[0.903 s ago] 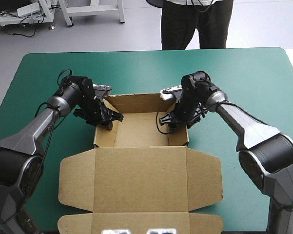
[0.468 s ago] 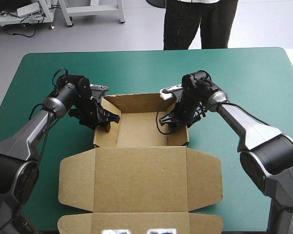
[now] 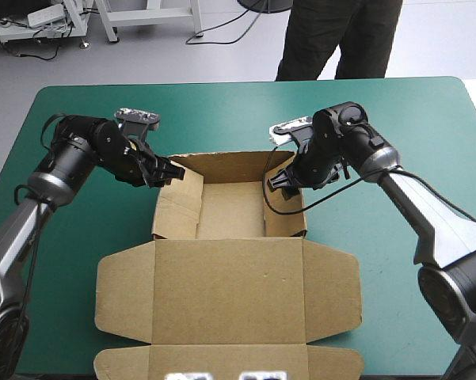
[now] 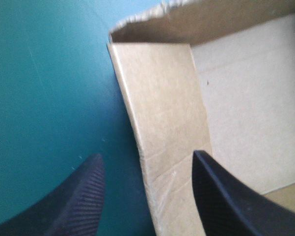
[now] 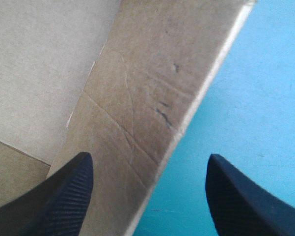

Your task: Fold the box

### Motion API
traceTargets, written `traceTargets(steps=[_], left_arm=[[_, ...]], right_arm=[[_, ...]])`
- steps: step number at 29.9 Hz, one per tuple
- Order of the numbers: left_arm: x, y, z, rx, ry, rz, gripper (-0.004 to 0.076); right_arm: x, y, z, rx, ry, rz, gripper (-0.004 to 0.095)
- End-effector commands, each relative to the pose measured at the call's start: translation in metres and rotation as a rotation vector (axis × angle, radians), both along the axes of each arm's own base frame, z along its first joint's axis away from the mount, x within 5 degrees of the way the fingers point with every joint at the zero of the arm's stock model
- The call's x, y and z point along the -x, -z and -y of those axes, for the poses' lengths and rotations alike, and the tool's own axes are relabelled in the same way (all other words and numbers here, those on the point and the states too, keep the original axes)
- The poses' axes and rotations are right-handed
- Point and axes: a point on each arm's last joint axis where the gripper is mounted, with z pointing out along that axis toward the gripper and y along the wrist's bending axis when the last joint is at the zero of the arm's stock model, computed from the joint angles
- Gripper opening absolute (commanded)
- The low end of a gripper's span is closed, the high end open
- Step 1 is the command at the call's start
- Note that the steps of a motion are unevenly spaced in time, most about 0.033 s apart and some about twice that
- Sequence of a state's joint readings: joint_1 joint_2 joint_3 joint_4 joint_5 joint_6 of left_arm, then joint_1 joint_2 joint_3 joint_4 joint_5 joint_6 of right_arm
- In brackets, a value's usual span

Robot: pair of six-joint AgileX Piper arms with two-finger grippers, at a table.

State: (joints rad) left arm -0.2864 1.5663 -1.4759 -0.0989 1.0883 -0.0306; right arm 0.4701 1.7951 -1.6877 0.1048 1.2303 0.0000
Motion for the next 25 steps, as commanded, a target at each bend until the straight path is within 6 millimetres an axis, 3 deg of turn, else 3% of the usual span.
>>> traceTargets(steps=[1, 10, 13, 16, 21, 25], left_arm=[[0.022, -0.055, -0.007, 0.054, 0.004, 0.260, 0.0396], [0.103, -0.131, -0.046, -0.100, 0.020, 0.627, 0.0396], [0.130, -0.140, -0.058, -0.133, 0.004, 0.679, 0.0396], [0.154, -0.131, -0.069, -0.173, -0.006, 0.657, 0.0396], [0.177, -0.090, -0.081, -0.255, -0.012, 0.548, 0.0396], [0.186, -0.056, -0.084, -0.260, -0.022, 0.506, 0.0396]], right_arm=[[0.018, -0.046, 0.016, -0.018, -0.012, 0.130, 0.0617], [0.061, -0.117, 0.039, -0.131, -0.026, 0.403, 0.0615], [0.072, -0.125, 0.043, -0.145, -0.028, 0.407, 0.0615], [0.074, -0.124, 0.044, -0.134, -0.033, 0.387, 0.0615], [0.062, -0.113, 0.037, -0.136, -0.029, 0.363, 0.0615], [0.043, -0.089, 0.025, -0.129, -0.029, 0.281, 0.0615]])
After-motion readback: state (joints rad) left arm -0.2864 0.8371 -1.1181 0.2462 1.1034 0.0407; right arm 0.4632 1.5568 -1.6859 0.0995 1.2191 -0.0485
